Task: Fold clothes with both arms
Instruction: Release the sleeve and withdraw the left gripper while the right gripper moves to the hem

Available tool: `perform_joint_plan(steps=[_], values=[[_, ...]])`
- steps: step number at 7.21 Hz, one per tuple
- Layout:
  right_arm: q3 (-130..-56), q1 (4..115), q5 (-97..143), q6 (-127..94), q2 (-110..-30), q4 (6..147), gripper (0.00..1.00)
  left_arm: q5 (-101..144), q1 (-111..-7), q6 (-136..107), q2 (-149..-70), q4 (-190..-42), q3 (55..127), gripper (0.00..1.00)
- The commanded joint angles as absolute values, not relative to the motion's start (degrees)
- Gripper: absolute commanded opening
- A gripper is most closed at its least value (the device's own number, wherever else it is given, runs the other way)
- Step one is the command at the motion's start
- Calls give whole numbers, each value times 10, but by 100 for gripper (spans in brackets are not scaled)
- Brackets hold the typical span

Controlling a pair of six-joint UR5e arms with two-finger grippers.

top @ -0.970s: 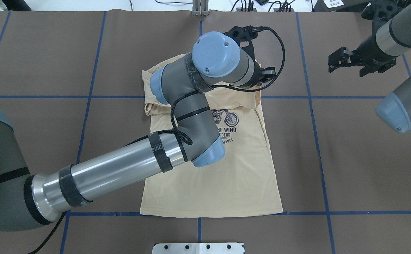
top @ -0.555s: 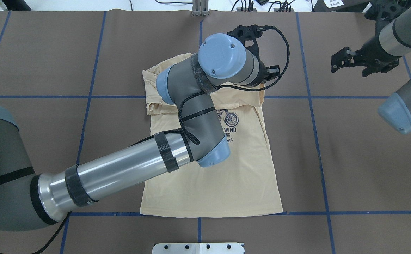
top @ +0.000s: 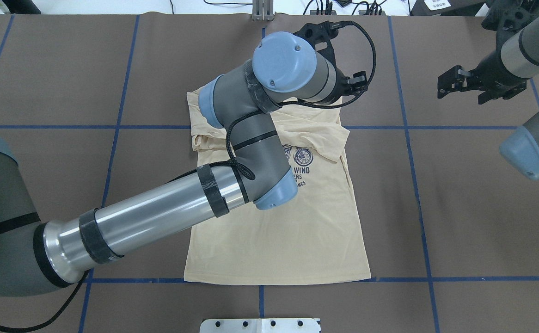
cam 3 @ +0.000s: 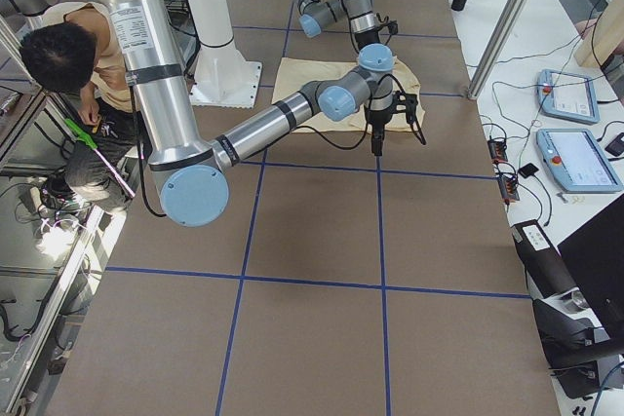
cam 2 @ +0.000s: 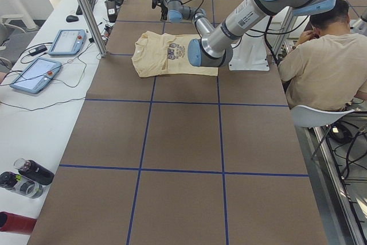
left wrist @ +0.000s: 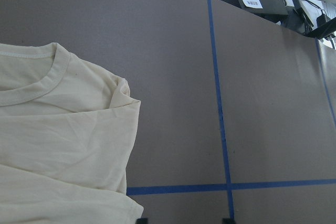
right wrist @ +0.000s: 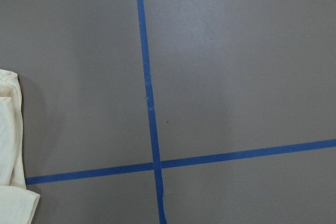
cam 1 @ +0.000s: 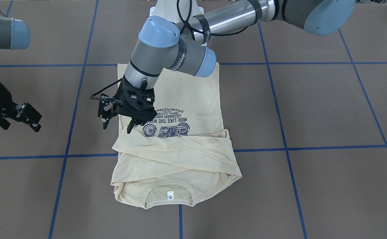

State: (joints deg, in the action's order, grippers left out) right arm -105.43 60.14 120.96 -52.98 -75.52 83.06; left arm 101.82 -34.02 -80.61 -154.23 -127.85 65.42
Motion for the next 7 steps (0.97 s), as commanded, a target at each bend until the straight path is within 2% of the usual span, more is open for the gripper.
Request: perform_joint_plan(steps=[1, 4, 5, 7], values=[[-1070, 570, 1212, -607, -754, 829, 100, 1103, -383, -787, -1443, -1270, 764, 99], [-1156, 437, 1120, -888, -758, 830, 100, 1106, -402, -654, -1284, -1092, 1032, 99], [-1177, 389, 1070, -973, -761, 831, 99, 1106, -410, -634, -1247, -1051, 1100, 99], [-1208, 305, 1016, -1082, -798, 831, 99, 1107, -416, -606, -1157, -1042, 1165, 99]])
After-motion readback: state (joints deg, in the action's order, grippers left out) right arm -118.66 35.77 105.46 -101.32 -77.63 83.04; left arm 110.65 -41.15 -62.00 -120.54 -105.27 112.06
